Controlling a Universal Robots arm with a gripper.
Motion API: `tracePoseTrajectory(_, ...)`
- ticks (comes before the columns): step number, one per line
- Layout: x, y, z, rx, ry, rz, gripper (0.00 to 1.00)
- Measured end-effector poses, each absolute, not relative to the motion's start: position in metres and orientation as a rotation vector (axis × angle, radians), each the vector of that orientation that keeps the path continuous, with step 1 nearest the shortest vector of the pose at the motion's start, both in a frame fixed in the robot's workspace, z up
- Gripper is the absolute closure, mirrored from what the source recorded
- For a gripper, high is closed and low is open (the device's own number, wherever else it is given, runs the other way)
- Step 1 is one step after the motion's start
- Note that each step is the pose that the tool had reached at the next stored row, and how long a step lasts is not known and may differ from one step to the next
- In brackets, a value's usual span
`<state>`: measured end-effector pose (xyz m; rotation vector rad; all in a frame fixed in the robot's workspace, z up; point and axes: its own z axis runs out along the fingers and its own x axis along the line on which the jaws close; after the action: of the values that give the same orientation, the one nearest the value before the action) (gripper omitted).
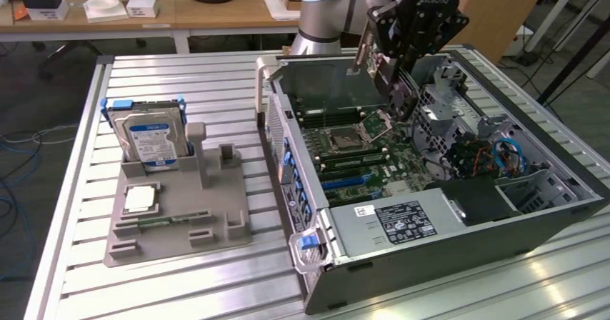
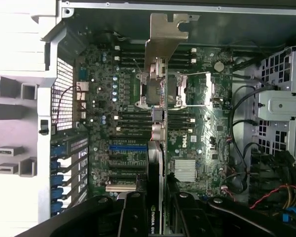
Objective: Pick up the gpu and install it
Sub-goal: 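Pick up the gpu and move the gpu toward the slot, then insert the gpu into the slot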
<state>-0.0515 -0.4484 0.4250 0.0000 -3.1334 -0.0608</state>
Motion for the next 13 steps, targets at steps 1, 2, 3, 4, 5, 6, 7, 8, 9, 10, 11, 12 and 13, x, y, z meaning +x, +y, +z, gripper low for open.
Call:
tracePoseTrajectory(1,-0.050,-0.448,0.425,0.000,-3.133,-0.061,0.74)
tracePoseTrajectory(2,-0.048,-0.448,0.424,0.000,-3.133,-0.062,0.74)
tracePoseTrajectory(3,-0.046,-0.448,0.424,0.000,-3.133,-0.062,0.74)
tracePoseTrajectory(4,-0.044,-0.448,0.423,0.000,-3.133,-0.063,0.74)
tracePoseTrajectory(5,-0.042,-0.448,0.423,0.000,-3.133,-0.063,0.74)
tracePoseTrajectory(6,-0.040,-0.448,0.422,0.000,-3.133,-0.064,0.74)
tracePoseTrajectory(7,-0.039,-0.448,0.422,0.000,-3.133,-0.064,0.74)
tracePoseTrajectory(8,-0.038,-0.448,0.422,0.000,-3.133,-0.064,0.74)
tracePoseTrajectory(9,-0.038,-0.448,0.422,0.000,-3.133,-0.064,0.74)
tracePoseTrajectory(10,-0.038,-0.448,0.422,0.000,-3.133,-0.064,0.74)
tracePoseTrajectory(11,-0.038,-0.448,0.422,0.000,-3.133,-0.064,0.74)
tracePoseTrajectory(12,-0.038,-0.448,0.422,0.000,-3.133,-0.064,0.74)
tracePoseTrajectory(13,-0.038,-0.448,0.422,0.000,-3.133,-0.064,0.74)
